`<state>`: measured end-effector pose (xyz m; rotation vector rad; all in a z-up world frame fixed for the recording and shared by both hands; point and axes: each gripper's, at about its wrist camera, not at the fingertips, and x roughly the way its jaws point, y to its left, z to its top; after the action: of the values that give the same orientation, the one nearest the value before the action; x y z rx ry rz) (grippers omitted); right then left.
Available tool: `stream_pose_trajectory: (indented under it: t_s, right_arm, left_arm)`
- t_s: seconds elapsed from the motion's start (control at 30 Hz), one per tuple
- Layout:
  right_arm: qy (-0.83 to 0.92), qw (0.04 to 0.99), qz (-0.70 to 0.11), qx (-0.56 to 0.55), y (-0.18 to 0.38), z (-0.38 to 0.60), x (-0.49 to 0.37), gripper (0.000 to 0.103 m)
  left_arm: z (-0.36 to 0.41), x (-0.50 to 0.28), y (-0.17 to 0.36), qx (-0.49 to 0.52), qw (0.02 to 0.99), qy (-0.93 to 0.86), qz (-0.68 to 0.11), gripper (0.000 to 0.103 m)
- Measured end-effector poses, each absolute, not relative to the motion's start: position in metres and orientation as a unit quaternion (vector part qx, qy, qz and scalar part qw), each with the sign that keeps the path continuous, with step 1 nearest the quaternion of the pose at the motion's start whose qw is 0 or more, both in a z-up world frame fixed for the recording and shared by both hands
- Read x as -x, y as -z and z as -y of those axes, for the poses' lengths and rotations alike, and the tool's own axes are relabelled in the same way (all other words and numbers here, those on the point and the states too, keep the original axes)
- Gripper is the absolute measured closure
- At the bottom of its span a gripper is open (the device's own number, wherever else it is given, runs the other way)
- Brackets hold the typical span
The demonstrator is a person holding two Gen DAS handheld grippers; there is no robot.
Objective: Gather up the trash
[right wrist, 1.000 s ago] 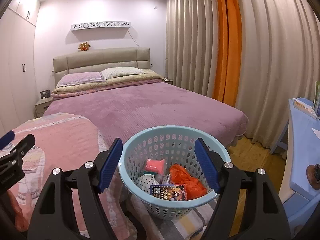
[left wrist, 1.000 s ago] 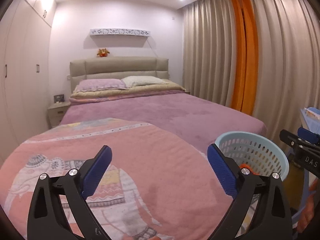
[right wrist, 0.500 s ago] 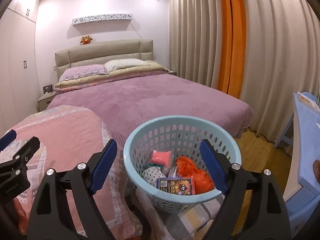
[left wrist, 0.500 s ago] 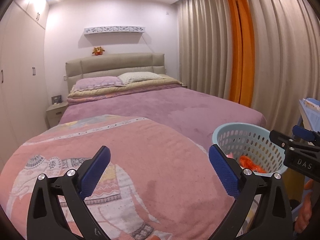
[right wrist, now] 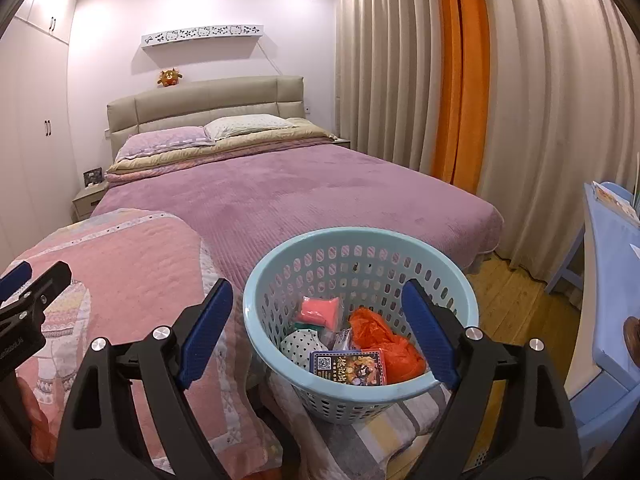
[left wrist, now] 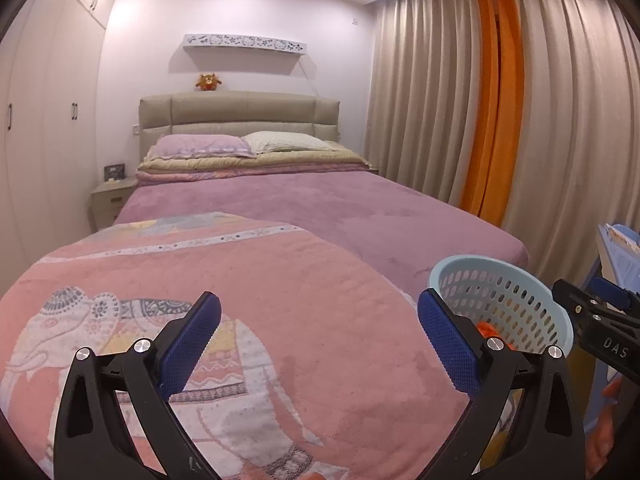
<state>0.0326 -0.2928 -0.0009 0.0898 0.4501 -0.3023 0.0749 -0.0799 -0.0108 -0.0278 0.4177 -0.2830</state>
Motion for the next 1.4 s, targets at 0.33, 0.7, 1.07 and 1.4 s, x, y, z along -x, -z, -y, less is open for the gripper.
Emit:
stream_pose_trajectory:
  t_s: [0.33,0.7,1.07,1.4]
  right_arm:
    - [0.148,0.962,-0.227,-0.043,0.0018,0.2933,-0.0316,0.021]
    - [0.140,0.963,-0.227,-0.047,0.0005,0.2952,-0.0304,0.021]
    - [0.136,0.962,-0.230,-0.051,0.0007,0.2969,-0.0318,0.021]
    - [0.137,0.962,-0.228,-0.057,-0.0063,0.3000,-0.0282,0.021]
  left_arm:
    - [0.0788,-0.0755,0.0104,0.015,0.968,0.139,-0.209,0.008]
    - [0.0782,-0.0767,0.0103,0.015,0.967,0.139,-0.212,0.008]
    - [0.0764,-0.0764,0.0113,0.018,0.967,0.139,-0.212,0.008]
    - [0.0770,-0.0754,0.0072,0.012,0.970,0.136,-0.203,0.008]
